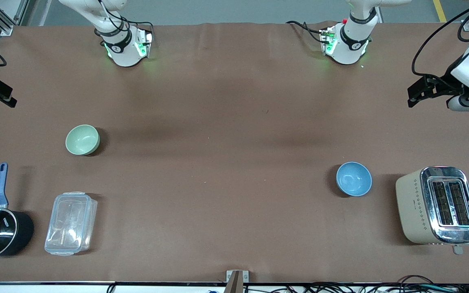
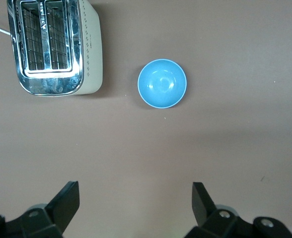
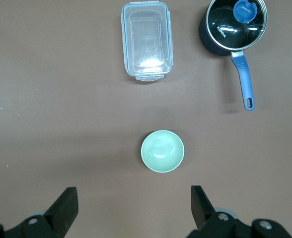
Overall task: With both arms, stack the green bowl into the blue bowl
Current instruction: 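Reach the right gripper to the green bowl while the left gripper reaches the blue bowl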
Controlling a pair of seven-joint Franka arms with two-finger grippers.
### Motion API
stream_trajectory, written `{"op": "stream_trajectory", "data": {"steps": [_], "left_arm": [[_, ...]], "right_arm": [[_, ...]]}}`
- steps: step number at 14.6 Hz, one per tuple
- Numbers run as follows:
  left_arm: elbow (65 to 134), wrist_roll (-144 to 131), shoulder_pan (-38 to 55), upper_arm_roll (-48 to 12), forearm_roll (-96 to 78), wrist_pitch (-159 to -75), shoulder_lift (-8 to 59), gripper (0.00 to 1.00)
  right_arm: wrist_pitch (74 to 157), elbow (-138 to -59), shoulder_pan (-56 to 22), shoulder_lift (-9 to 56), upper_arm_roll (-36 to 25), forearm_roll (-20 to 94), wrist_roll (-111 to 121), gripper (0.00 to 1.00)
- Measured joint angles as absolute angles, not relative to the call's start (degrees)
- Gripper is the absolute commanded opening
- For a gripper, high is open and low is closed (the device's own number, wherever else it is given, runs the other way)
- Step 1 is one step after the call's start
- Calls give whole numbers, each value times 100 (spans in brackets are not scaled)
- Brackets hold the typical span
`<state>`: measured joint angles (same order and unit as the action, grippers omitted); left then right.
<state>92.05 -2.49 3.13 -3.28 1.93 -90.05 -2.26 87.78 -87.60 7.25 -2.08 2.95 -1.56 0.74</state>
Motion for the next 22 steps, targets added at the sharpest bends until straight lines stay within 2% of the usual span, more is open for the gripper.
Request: {"op": "stream_trajectory", "data": {"steps": [4, 7, 11, 15, 17, 18, 22], "left_arm": [[9130, -248, 270, -304, 194, -9002, -203, 100], [9129, -248, 252, -288, 194, -9110, 124, 100], [9335, -248, 145, -282, 198, -10284, 1103, 100], [10055, -248, -40, -280, 200, -12014, 1822, 100], [10336, -254, -48, -283, 200, -12508, 2083, 100], [10382, -279, -44, -287, 200, -12583, 2205, 98], [10397, -338, -37, -290, 200, -12634, 2560, 69]], "right_arm": [[8774, -8815, 732, -178, 296, -156, 96, 100], [8774, -8821, 732, -155, 309, -156, 104, 100], [8708, -8836, 734, -149, 316, -156, 106, 100], [8758, -9116, 752, -141, 315, -117, 108, 100], [8927, -9343, 783, -138, 315, -105, 109, 100], [9081, -9528, 810, -134, 313, -97, 109, 100], [10193, -10643, 983, -82, 302, 8, 116, 99]]}}
